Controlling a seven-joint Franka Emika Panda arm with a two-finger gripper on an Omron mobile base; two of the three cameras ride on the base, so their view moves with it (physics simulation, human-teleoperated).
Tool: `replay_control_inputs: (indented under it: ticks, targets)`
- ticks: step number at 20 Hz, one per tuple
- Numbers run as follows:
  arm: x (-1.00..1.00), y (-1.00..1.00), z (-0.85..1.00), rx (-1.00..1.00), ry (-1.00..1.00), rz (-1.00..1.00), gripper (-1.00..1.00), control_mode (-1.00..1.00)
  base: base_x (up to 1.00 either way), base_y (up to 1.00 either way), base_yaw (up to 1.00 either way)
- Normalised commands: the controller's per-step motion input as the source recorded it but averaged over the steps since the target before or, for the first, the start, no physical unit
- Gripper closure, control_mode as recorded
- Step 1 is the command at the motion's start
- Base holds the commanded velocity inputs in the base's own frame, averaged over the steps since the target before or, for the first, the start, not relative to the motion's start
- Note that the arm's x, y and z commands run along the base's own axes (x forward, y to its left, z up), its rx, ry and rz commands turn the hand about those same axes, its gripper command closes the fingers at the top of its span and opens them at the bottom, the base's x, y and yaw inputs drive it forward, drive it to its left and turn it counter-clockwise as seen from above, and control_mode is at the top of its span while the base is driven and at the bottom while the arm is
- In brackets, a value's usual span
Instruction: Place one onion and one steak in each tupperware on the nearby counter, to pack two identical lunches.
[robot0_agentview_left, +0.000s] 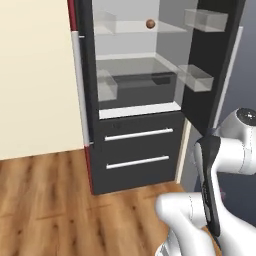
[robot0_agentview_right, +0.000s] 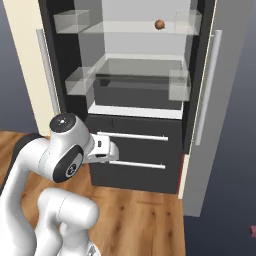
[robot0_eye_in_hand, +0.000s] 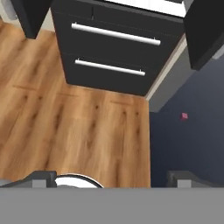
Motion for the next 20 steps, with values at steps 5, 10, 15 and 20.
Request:
replay_control_inputs:
  ticks: [5, 10, 15, 20]
  targets:
    - [0.00, 0.00, 0.00, 0.00, 0.00, 0.00, -1.00, 1.00, 1.00, 0.00, 0.00]
    - [0.00, 0.00, 0.00, 0.00, 0.00, 0.00, -1.00, 1.00, 1.00, -0.21, 0.00]
    - [0.00, 0.00, 0.00, 0.00, 0.00, 0.00, -1.00, 1.00, 0.95, -0.24, 0.00]
    - [0.00, 0.00, 0.00, 0.00, 0.00, 0.00, -1.00, 1.00, 0.99, -0.10, 0.00]
